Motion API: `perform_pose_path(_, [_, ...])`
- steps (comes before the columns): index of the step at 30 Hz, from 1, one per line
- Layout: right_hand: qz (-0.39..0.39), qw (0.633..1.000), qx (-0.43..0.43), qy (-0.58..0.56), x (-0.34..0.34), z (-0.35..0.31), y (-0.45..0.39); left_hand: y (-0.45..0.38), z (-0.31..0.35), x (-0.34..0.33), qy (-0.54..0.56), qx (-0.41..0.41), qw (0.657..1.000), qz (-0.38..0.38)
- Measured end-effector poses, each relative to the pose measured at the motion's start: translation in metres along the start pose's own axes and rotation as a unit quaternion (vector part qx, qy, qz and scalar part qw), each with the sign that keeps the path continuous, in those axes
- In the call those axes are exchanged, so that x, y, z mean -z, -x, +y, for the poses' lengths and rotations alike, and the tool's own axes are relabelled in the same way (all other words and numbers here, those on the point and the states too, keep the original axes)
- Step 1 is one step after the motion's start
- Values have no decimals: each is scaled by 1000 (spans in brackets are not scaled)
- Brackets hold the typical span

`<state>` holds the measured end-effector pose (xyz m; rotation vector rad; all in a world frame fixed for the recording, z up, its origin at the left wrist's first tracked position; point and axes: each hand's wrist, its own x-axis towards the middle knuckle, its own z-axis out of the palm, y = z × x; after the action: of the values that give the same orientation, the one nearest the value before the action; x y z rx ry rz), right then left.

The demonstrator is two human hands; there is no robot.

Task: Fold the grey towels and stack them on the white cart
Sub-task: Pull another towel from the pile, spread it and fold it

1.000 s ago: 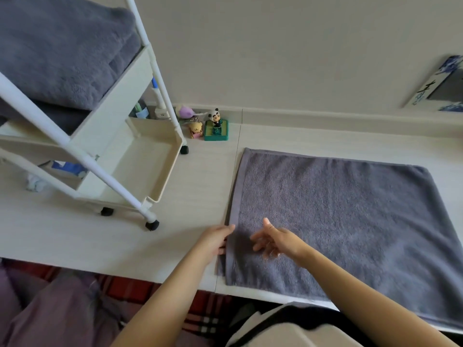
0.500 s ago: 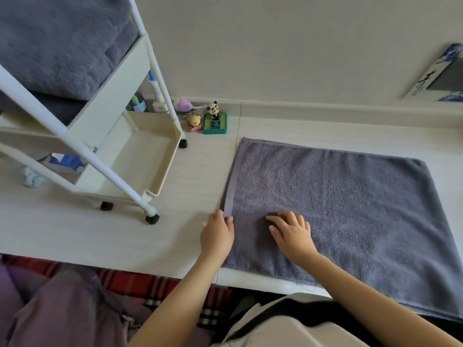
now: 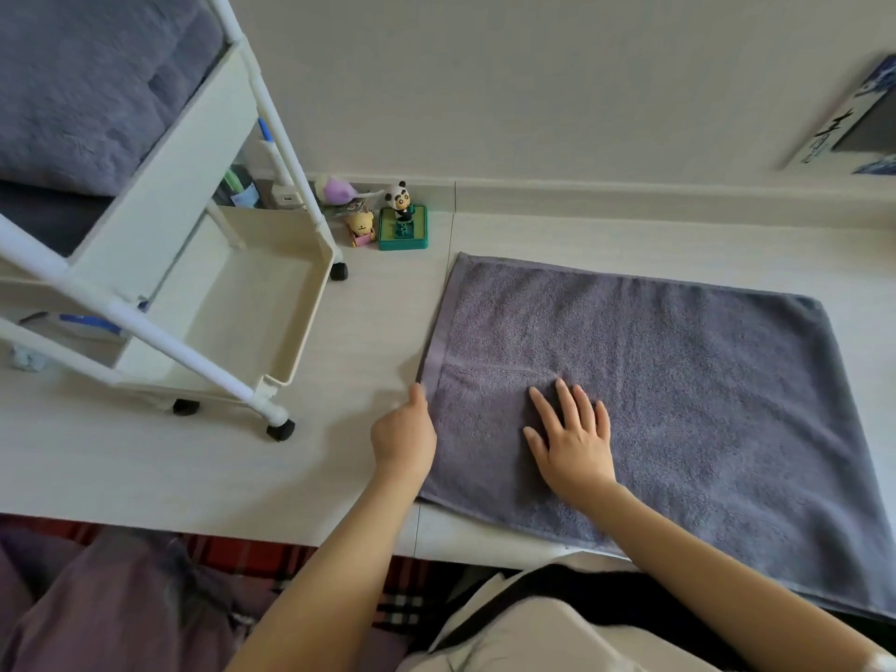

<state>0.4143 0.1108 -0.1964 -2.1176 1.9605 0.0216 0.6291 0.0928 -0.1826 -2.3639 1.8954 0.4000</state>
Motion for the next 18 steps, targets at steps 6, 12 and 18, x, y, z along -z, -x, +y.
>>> perform_pose_path(6, [35,999,3,4,0,-5,-10,-7,-9,-16,3,-52,989,138])
perform_pose_path(12, [21,998,54,17,-4,-9,-20,-26,-4,-12,121,-59,971,198])
perform_pose_path(18, [31,995,91,23,3,-1,-33,-80,24,8,170,-16,981,94])
